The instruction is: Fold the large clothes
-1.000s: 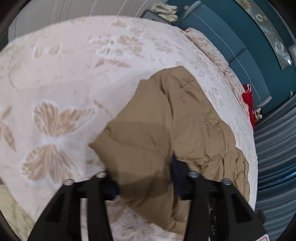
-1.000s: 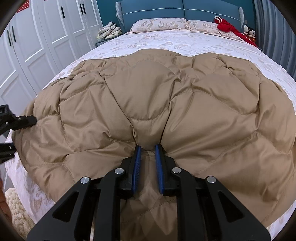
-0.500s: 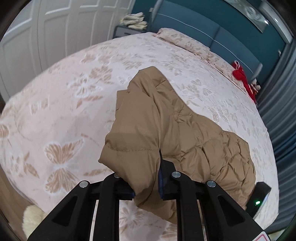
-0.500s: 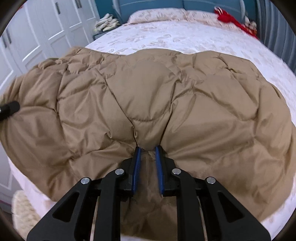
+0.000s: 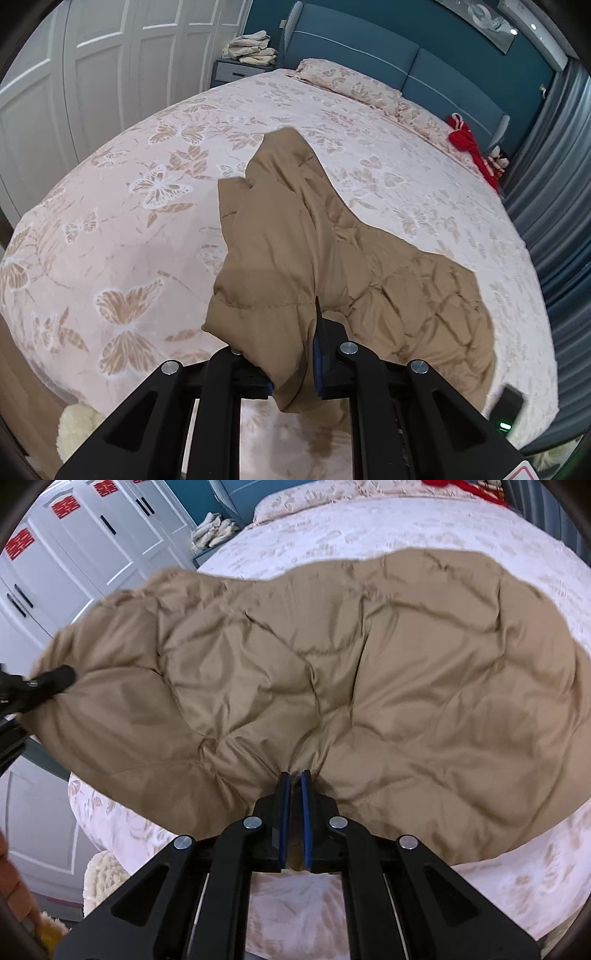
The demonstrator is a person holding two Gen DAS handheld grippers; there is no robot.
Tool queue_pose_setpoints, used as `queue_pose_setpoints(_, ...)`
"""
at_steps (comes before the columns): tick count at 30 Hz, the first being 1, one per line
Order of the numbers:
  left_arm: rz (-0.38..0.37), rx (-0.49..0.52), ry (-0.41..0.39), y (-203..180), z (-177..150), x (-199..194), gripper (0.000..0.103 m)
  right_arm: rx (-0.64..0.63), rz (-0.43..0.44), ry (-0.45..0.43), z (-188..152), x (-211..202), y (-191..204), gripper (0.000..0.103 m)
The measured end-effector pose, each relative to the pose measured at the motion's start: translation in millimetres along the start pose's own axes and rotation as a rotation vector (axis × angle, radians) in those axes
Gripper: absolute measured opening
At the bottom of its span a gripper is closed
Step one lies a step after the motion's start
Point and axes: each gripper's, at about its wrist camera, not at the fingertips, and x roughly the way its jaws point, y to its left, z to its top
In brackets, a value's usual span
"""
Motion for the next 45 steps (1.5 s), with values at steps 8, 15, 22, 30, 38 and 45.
queue_pose_setpoints(8, -0.019, 0.028, -0.047, -8, -4, -35, 0.01, 0.021, 0.087, 0.063, -15, 15, 24, 0.0)
queue_pose_setpoints(15, 0.009, 0.025, -0.077, 7, 2, -48, 0.009, -0.021, 0.105, 0.005, -17, -12, 31, 0.0)
queue_pose_setpoints(22, -0.005, 0.033, -0.074, -4, 0, -49, 0.009, 0.043, 0.112, 0.019, -27, -13, 9, 0.0)
queue_pose_setpoints(30, 0.012, 0.097, -0.081, -23, 0, -49, 0.009, 0.089, 0.118, 0.062, -33, -22, 0, 0.0)
queue_pose_setpoints(38, -0.027, 0.138, -0.063, -45, -5, -49, 0.009, 0.171, 0.146, 0.112, -49, 0, -25, 0.0)
queue_pose_setpoints(45, -0.144, 0.367, -0.068, -137, -26, -53, 0.008, 0.219, 0.234, 0.124, -56, -2, -42, 0.0)
